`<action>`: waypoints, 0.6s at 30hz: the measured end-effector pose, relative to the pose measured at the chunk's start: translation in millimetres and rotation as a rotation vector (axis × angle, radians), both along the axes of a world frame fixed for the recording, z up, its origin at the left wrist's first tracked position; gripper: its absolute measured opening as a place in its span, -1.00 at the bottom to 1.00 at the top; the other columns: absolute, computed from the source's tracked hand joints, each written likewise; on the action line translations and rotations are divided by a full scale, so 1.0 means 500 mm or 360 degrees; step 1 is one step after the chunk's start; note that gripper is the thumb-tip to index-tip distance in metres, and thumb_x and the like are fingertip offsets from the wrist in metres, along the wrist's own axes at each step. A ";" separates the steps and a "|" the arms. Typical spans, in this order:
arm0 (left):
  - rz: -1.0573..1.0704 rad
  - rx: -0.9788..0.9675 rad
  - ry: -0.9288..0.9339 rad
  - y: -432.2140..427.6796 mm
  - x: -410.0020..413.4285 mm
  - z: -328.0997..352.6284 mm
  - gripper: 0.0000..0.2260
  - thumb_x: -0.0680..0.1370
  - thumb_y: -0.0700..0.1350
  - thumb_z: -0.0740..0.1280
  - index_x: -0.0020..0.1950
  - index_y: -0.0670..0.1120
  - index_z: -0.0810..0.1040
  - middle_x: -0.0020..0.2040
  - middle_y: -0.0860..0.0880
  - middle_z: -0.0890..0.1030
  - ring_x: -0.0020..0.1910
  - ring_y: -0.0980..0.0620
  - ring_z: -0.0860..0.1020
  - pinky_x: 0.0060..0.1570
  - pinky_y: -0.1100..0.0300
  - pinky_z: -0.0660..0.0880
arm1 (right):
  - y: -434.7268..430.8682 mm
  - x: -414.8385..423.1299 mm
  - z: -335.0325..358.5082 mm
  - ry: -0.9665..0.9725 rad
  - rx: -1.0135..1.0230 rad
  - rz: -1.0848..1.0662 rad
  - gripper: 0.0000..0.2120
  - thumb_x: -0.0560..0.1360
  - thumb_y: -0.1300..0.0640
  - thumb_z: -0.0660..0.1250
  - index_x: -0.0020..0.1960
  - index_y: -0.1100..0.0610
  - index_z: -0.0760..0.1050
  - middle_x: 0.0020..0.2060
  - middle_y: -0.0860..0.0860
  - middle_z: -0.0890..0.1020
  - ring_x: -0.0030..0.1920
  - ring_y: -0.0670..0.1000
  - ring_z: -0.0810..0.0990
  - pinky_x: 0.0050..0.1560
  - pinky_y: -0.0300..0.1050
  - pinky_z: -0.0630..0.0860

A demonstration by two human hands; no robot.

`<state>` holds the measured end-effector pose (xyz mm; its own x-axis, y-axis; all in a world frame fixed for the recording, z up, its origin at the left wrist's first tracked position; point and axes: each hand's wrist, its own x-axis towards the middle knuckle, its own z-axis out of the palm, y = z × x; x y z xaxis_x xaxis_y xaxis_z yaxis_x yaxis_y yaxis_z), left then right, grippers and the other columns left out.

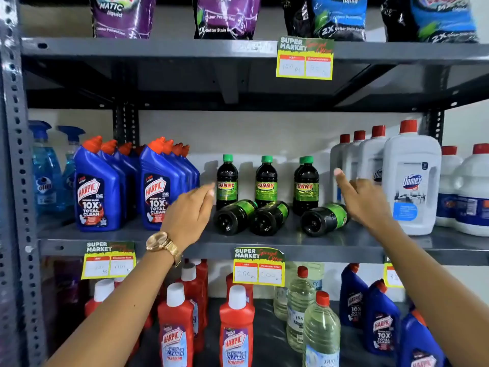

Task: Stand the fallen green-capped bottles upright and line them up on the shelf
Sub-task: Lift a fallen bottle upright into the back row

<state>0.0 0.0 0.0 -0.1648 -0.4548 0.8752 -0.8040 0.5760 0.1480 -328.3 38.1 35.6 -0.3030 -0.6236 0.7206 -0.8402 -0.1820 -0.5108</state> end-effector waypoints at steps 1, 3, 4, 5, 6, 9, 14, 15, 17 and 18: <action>-0.0012 0.0114 0.0036 -0.006 0.010 -0.021 -0.66 0.63 0.05 0.06 0.25 -0.04 0.52 0.15 -0.12 0.64 0.12 -0.16 0.59 0.02 -0.10 0.54 | -0.006 -0.008 -0.010 -0.0072 0.0245 -0.0022 -0.20 0.50 -0.40 -0.09 -0.26 0.32 0.47 -0.33 0.22 0.54 -0.28 0.20 0.58 -0.22 -0.05 0.43; 0.0058 0.0311 -0.0038 -0.029 0.028 -0.062 -0.48 0.57 0.27 -0.04 0.29 0.01 0.48 0.21 -0.07 0.62 0.17 -0.13 0.57 0.07 -0.08 0.51 | -0.026 -0.026 -0.031 -0.0157 0.0718 -0.0104 -0.02 0.39 -0.51 -0.15 0.05 0.36 0.53 -0.28 0.21 0.55 -0.39 0.10 0.59 -0.32 -0.14 0.46; 0.0152 0.0406 -0.0180 -0.034 0.030 -0.084 -0.34 0.50 0.37 -0.13 0.32 0.02 0.46 0.24 -0.03 0.59 0.17 -0.10 0.56 0.03 -0.03 0.51 | -0.034 -0.032 -0.041 -0.0194 0.0887 -0.0110 0.06 0.34 -0.56 -0.17 0.20 0.36 0.49 -0.30 0.19 0.54 -0.43 0.05 0.56 -0.36 -0.18 0.42; 0.0260 0.0390 -0.0323 -0.045 0.032 -0.101 -0.23 0.43 0.45 -0.21 0.31 0.02 0.46 0.22 -0.01 0.60 0.13 -0.08 0.58 -0.09 0.04 0.50 | -0.048 -0.036 -0.047 -0.0221 0.0957 -0.0112 0.13 0.28 -0.60 -0.17 0.31 0.34 0.44 -0.30 0.18 0.56 -0.41 0.02 0.58 -0.33 -0.19 0.41; 0.0367 0.0282 -0.0429 -0.049 0.027 -0.106 -0.15 0.38 0.49 -0.27 0.25 0.02 0.51 0.16 -0.01 0.63 0.05 -0.06 0.61 -0.23 0.10 0.45 | -0.061 -0.038 -0.047 -0.0279 0.0996 -0.0100 0.17 0.24 -0.63 -0.15 0.39 0.30 0.37 -0.17 0.23 0.62 -0.26 0.02 0.66 -0.21 -0.18 0.45; 0.0569 0.0122 -0.0491 -0.050 0.018 -0.113 -0.11 0.32 0.54 -0.30 -0.06 -0.01 0.61 -0.10 -0.01 0.68 -0.17 -0.05 0.64 -0.43 0.19 0.29 | -0.119 -0.044 -0.036 -0.0388 0.1141 -0.0023 0.18 0.18 -0.67 -0.06 0.56 0.09 0.14 0.51 0.23 0.26 0.37 0.19 0.46 0.18 -0.02 0.41; 0.0589 -0.0056 -0.0477 -0.056 0.020 -0.127 -0.17 0.36 0.53 -0.23 -0.15 -0.03 0.62 -0.16 0.02 0.69 -0.26 -0.03 0.64 -0.49 0.20 0.33 | -0.190 -0.046 -0.034 -0.0711 0.1255 0.0107 -0.07 0.19 -0.48 0.26 0.23 0.26 0.50 -0.13 0.18 0.67 -0.29 0.09 0.67 -0.29 -0.17 0.62; 0.0576 -0.0070 -0.0458 -0.059 0.021 -0.131 -0.17 0.37 0.53 -0.22 -0.15 -0.04 0.62 -0.15 0.01 0.70 -0.26 -0.03 0.64 -0.48 0.19 0.37 | -0.194 -0.042 -0.043 -0.0754 0.1180 0.0100 -0.08 0.11 -0.47 0.29 0.15 0.25 0.52 -0.16 0.17 0.67 -0.20 0.11 0.69 -0.11 -0.09 0.65; 0.0575 -0.0077 -0.0431 -0.060 0.020 -0.131 -0.19 0.38 0.53 -0.18 -0.18 -0.04 0.63 -0.19 0.00 0.70 -0.30 -0.04 0.64 -0.49 0.19 0.40 | -0.196 -0.036 -0.061 -0.0848 0.0990 0.0032 -0.04 -0.05 -0.50 0.27 0.06 0.21 0.53 -0.10 0.18 0.67 -0.03 0.17 0.69 0.10 0.01 0.61; 0.0568 -0.0079 -0.0412 -0.059 0.019 -0.131 -0.21 0.39 0.52 -0.15 -0.23 -0.05 0.63 -0.25 -0.01 0.69 -0.35 -0.05 0.63 -0.53 0.22 0.34 | -0.191 -0.032 -0.070 -0.0871 0.0900 -0.0021 0.00 -0.07 -0.53 0.24 0.09 0.20 0.53 -0.07 0.17 0.67 -0.03 0.18 0.68 0.05 0.01 0.60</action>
